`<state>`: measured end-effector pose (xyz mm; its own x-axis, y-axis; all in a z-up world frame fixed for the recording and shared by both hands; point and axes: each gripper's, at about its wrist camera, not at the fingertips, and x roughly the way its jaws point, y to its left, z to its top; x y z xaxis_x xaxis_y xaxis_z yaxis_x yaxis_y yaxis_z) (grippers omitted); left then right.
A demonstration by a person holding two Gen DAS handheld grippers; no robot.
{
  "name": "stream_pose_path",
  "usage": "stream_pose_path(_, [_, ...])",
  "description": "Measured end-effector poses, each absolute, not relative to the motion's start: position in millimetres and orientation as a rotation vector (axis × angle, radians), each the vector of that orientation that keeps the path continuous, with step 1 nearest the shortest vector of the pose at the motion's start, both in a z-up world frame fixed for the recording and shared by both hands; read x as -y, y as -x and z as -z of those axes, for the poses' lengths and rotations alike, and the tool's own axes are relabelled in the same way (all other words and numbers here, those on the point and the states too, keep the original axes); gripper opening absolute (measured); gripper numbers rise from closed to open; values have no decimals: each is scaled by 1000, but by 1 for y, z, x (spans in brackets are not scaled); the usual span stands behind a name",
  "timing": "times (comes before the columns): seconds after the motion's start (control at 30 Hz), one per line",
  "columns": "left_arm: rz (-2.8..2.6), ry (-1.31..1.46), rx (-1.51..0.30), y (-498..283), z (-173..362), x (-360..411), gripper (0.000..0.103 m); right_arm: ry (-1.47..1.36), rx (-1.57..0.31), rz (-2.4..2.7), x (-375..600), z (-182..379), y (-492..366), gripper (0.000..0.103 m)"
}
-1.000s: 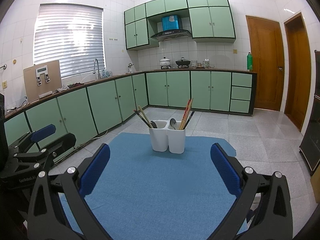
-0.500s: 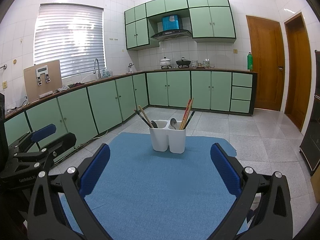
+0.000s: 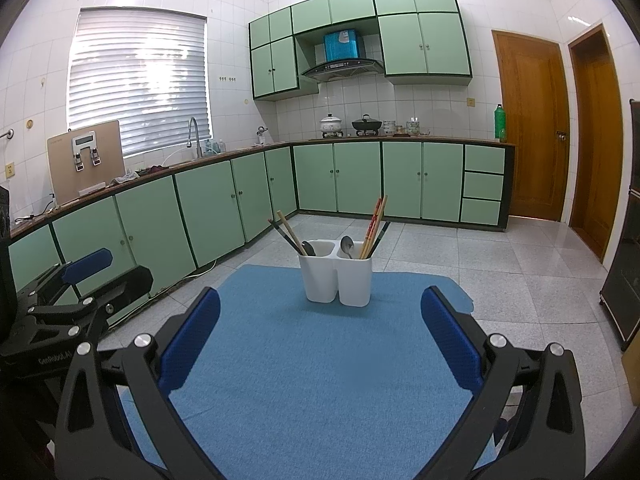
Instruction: Organize utensils
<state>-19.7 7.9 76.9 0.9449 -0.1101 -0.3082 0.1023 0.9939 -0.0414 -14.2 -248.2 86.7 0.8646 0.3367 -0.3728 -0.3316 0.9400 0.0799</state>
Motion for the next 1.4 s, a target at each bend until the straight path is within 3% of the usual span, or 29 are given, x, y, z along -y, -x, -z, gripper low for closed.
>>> stream_pose_path(1.4, [115, 31, -320, 20, -72, -6, 97, -11, -410, -348, 237, -79, 8, 97])
